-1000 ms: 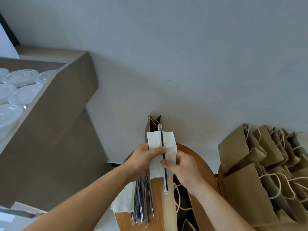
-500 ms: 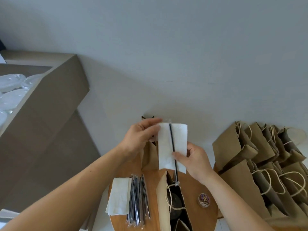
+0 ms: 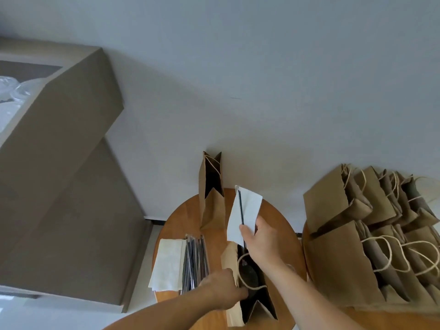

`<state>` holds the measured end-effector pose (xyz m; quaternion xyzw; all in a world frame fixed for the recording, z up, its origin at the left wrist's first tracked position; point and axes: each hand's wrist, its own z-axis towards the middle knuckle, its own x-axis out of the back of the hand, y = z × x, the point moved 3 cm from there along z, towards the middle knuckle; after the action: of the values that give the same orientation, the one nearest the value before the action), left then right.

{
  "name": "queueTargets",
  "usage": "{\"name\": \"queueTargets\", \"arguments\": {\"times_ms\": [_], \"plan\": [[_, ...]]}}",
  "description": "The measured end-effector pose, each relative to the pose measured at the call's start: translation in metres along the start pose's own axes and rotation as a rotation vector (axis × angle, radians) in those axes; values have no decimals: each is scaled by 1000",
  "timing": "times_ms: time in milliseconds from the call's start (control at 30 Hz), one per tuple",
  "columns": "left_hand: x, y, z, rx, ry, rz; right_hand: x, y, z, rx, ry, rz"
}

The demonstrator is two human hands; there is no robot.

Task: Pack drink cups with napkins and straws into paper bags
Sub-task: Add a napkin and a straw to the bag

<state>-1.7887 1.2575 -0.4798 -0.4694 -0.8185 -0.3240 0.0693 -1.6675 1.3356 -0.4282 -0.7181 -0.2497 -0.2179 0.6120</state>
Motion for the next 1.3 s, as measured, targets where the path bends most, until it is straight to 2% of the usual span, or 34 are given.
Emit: {"name": "queueTargets", "arguments": {"times_ms": [100, 267, 333, 500, 733, 933, 1133, 1300], "plan": [[0, -8, 5, 32, 66, -161, 7, 13, -16, -6, -78, -134], [-5, -17, 7, 95, 26, -416, 19, 22, -36, 63, -364, -416], [-12, -17, 9, 129, 18, -492, 24, 25, -38, 81, -429, -522], [-21, -14, 3, 125, -3, -630, 3, 45, -51, 13, -552, -598], [-16, -25, -10, 60, 93, -696, -41, 85, -32, -286, -586, -490], [-24, -32, -14, 70, 88, -625, -68, 101, -7, -402, -634, -396], [-30, -37, -11, 78, 73, -611, -86, 117, -9, -454, -574, -441], [-28, -39, -9, 68, 105, -559, -93, 108, -8, -374, -439, -453]]}}
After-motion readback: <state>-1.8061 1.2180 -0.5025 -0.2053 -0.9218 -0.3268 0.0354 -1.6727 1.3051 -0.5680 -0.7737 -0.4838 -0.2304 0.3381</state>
